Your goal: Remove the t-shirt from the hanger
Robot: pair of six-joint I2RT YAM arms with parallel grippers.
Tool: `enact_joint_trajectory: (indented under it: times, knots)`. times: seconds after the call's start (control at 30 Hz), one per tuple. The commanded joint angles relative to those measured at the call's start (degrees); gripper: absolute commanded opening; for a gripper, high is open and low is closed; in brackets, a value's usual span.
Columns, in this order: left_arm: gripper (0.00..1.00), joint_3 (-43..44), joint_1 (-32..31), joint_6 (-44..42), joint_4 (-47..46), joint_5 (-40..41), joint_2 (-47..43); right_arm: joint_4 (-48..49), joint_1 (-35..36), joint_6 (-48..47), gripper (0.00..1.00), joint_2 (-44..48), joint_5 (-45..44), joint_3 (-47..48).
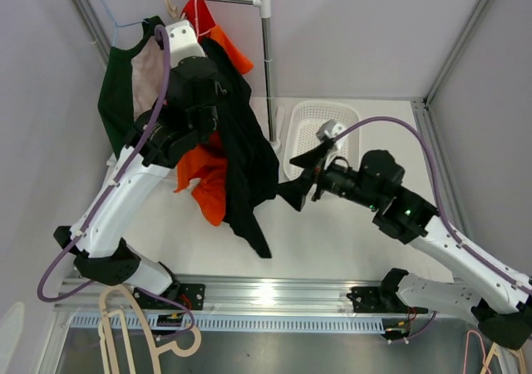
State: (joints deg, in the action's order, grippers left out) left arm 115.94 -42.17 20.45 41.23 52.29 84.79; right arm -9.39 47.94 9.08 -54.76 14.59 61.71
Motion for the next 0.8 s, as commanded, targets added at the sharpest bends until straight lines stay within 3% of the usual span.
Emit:
enact_joint_trajectory:
  times: [0.0, 0.2, 0.57, 0.67, 0.7, 0.77]
  knots:
    - [0.01, 3.1, -2.7, 4.5, 2.5, 11.1, 0.8, 6.9, 5.8, -4.8, 0.99, -2.6, -10.0, -0.5]
    - [0.01, 3.2, -5.2, 7.4, 5.5, 11.3, 1.3, 19.4, 9.4, -3.6, 0.99, -5.3, -14.2, -6.4]
    - [0.01, 3.7, -8.3, 8.2, 5.4, 12.5, 2.5, 24.3, 11.6, -3.5, 0.96, -14.5, -13.1, -4.4]
    - [0.01, 4.4, -8.4, 7.9, 5.0, 12.3, 3.4, 24.5, 12.4, -3.2, 0.76, -16.2, -14.0, -4.1]
    - [0.01, 4.6, -8.5, 7.7, 4.6, 12.1, 3.7, 24.4, 12.7, -3.2, 0.6, -16.4, -14.5, -4.1]
    - [0.01, 4.8, -8.5, 7.1, 4.0, 12.3, 4.3, 24.9, 13.1, -2.9, 0.61, -16.5, -14.5, -4.7]
